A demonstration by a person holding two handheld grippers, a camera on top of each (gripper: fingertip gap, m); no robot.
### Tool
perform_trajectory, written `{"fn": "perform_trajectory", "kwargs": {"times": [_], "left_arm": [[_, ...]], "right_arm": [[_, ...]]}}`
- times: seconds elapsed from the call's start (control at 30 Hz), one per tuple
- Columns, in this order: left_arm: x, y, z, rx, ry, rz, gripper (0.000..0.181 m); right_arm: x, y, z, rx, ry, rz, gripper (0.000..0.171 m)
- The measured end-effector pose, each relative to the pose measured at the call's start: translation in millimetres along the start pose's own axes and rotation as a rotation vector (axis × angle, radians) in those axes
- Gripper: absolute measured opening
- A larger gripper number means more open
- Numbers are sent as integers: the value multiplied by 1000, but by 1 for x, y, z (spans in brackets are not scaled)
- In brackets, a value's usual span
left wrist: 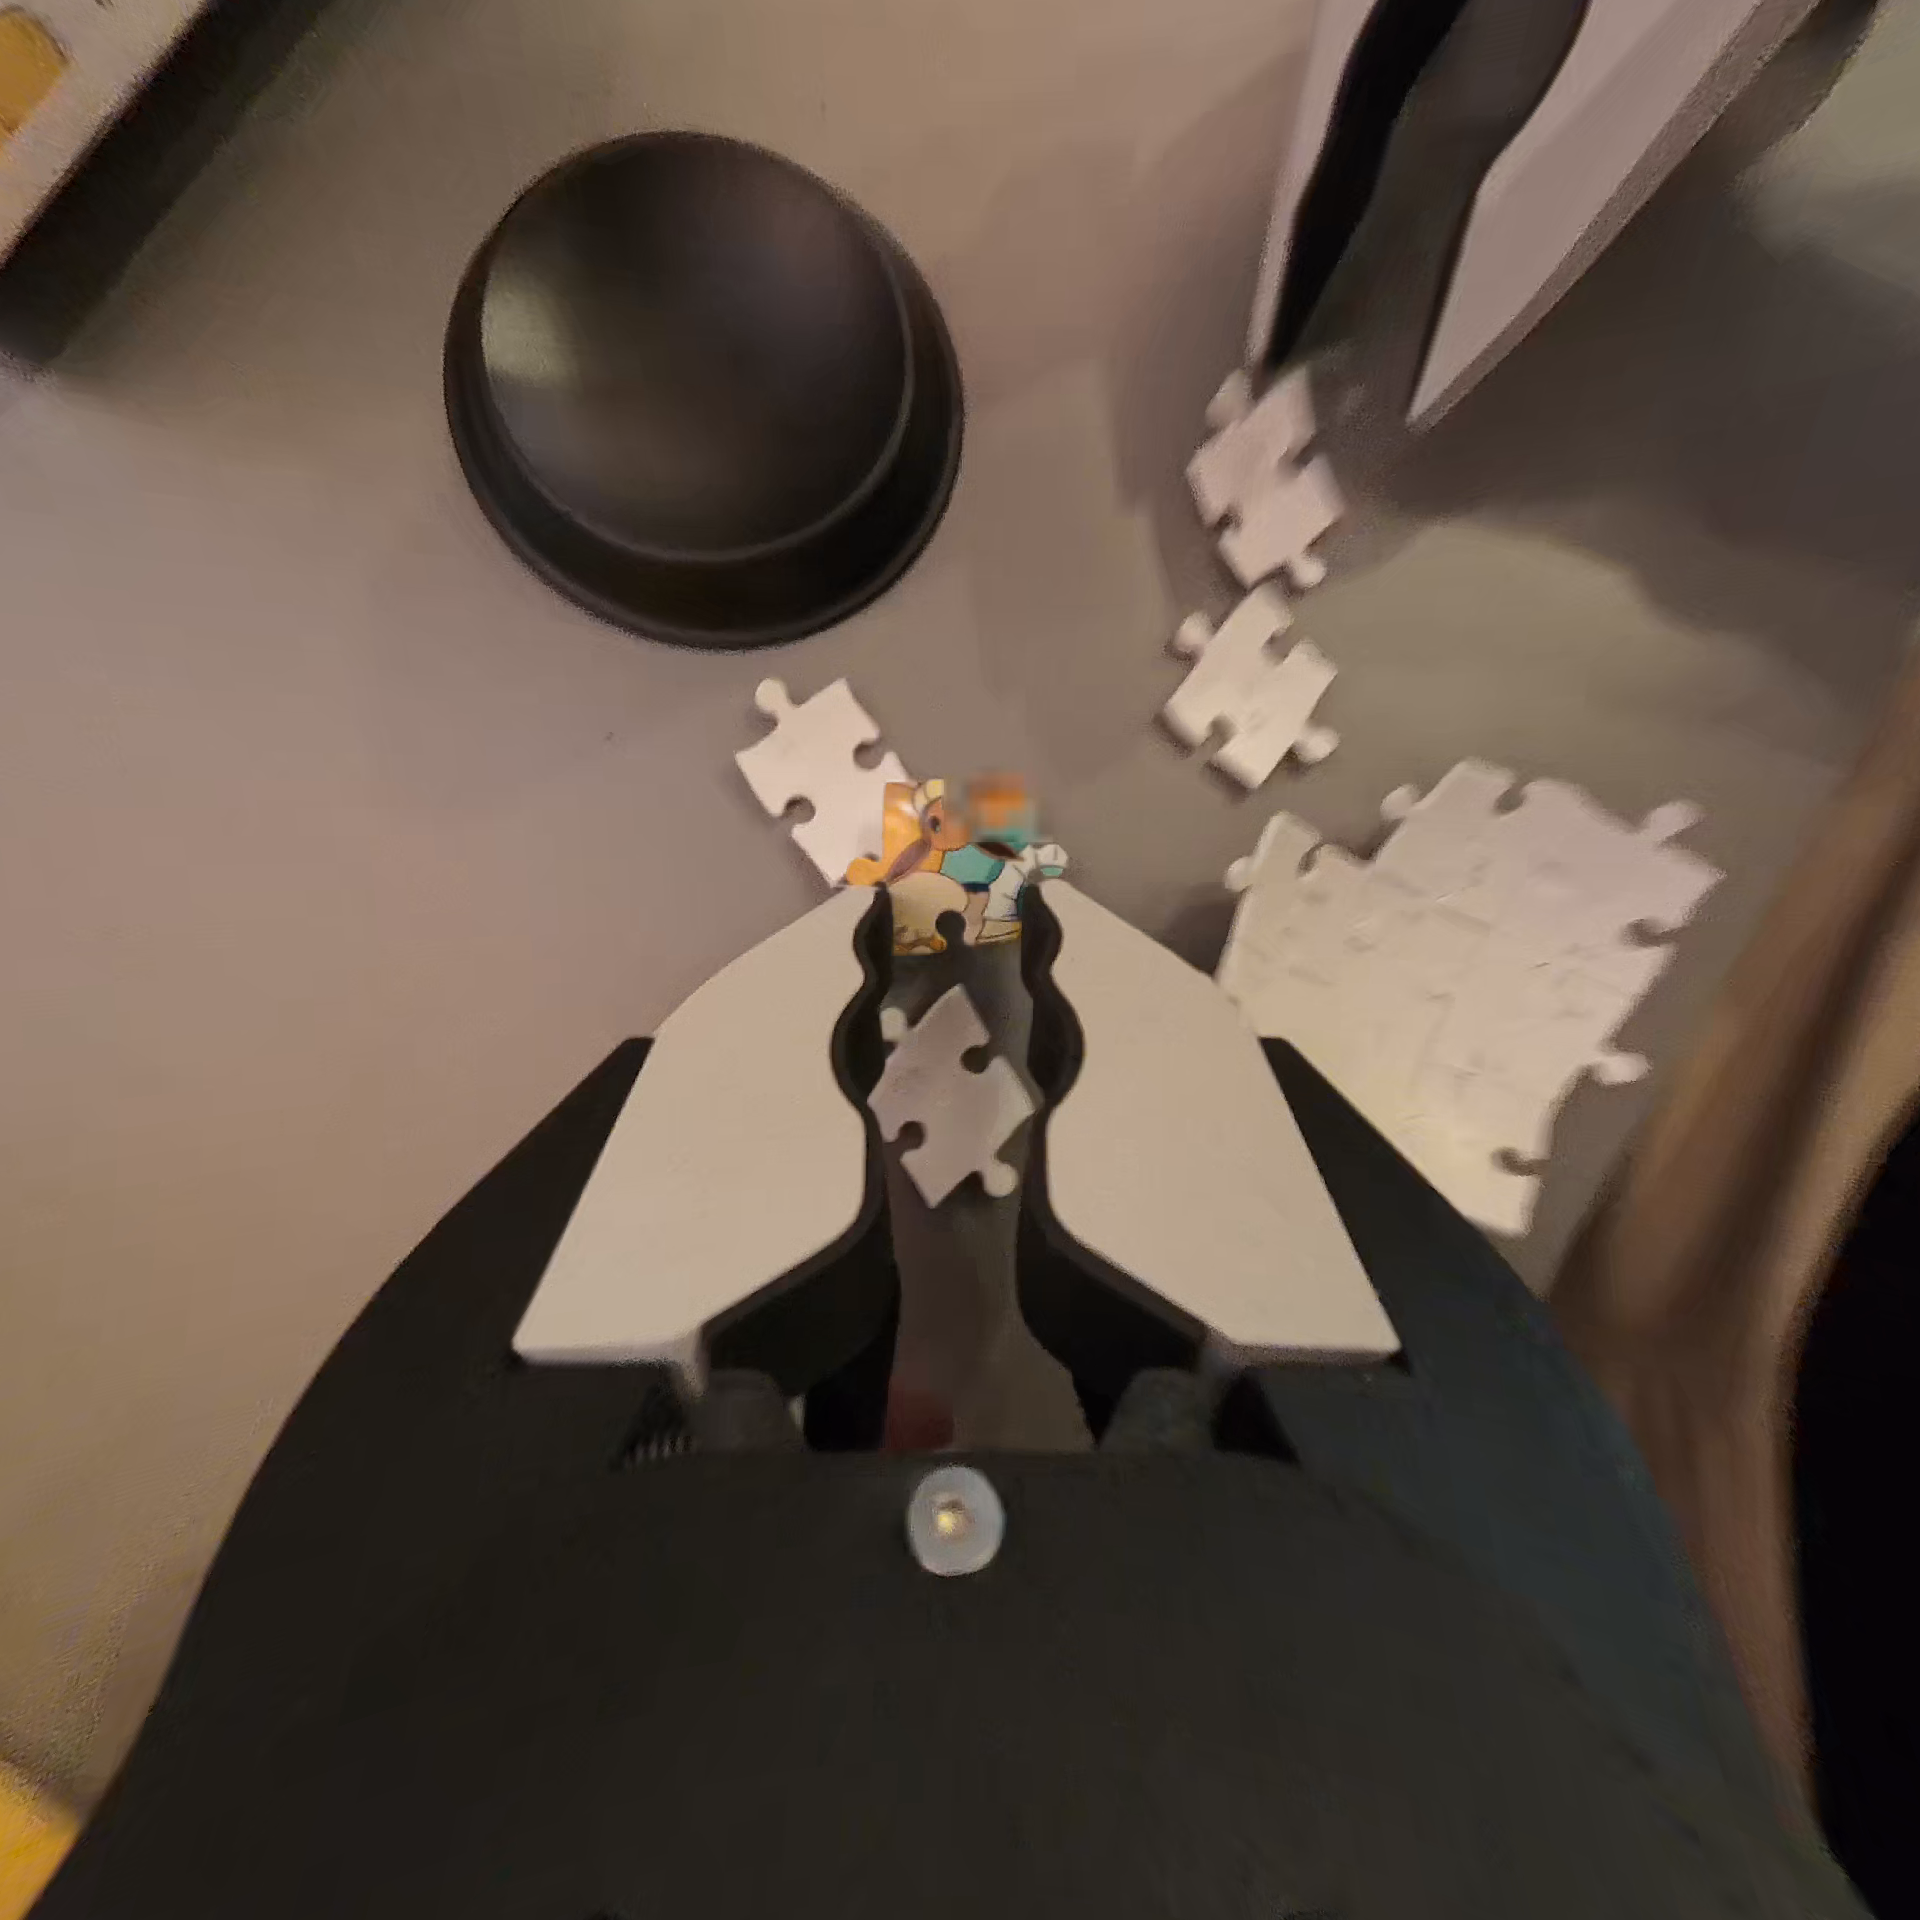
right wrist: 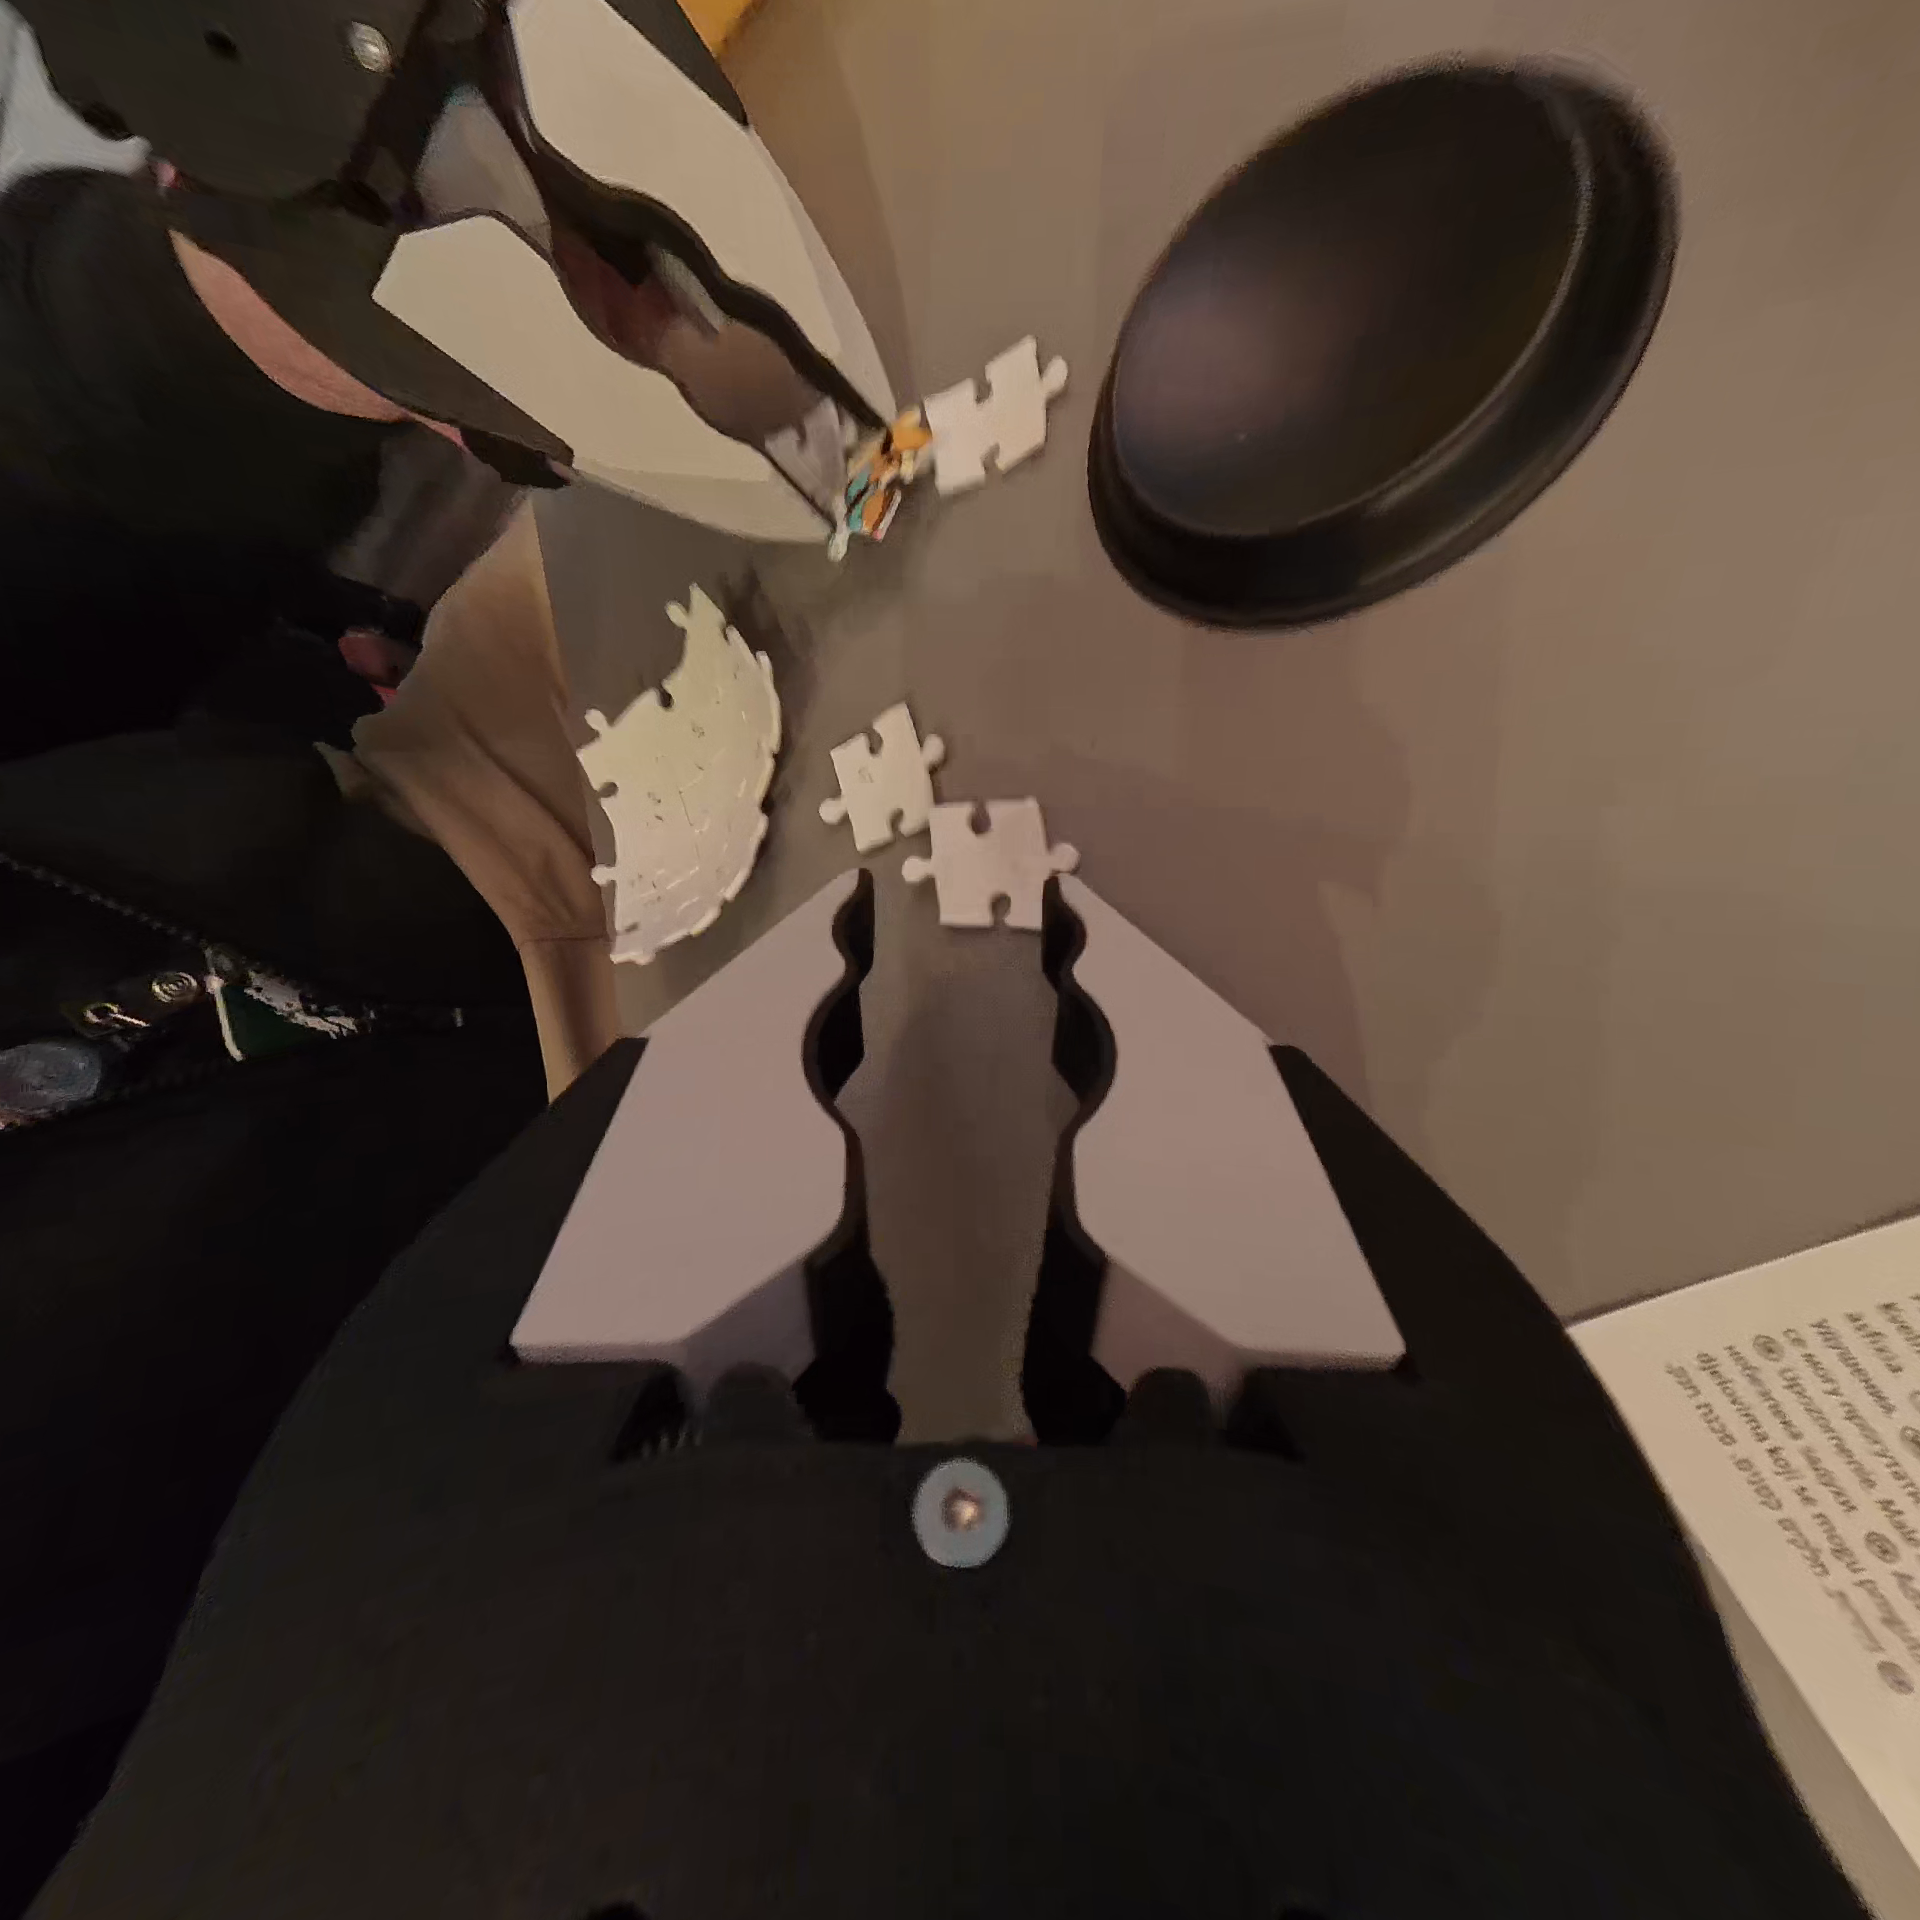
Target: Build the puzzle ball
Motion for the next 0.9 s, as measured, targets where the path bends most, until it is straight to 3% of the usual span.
{"fn": "perform_trajectory", "kwargs": {"times": [0.07, 0.2, 0.27, 0.5, 0.77, 0.9], "left_arm": [[5, -9, 16, 148, -187, -159, 23], [7, -55, 62, 576, -640, -683, 23], [6, -70, 72, 699, -727, -837, 23], [34, -80, 86, 819, -757, -1030, 23], [52, -78, 92, 805, -770, -1139, 23], [58, -80, 93, 799, -756, -1172, 23]], "right_arm": [[-8, -5, 14, 73, -42, 27, 30], [-35, -13, 51, 227, -253, 39, 24], [-56, -13, 67, 294, -314, 87, 24], [-99, -9, 96, 463, -371, 230, 18], [-115, -10, 98, 501, -323, 361, 15], [-121, -14, 94, 521, -295, 460, 6]]}}
Point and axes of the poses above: each gripper's, where its closed fingertips meet, y out along the fingers, z out of its top, x = y × z across the jaws, the point moved 4 cm from there along -y, back along the fingers, and after that the axes turned 11 degrees about x, right-handed, at the moved point
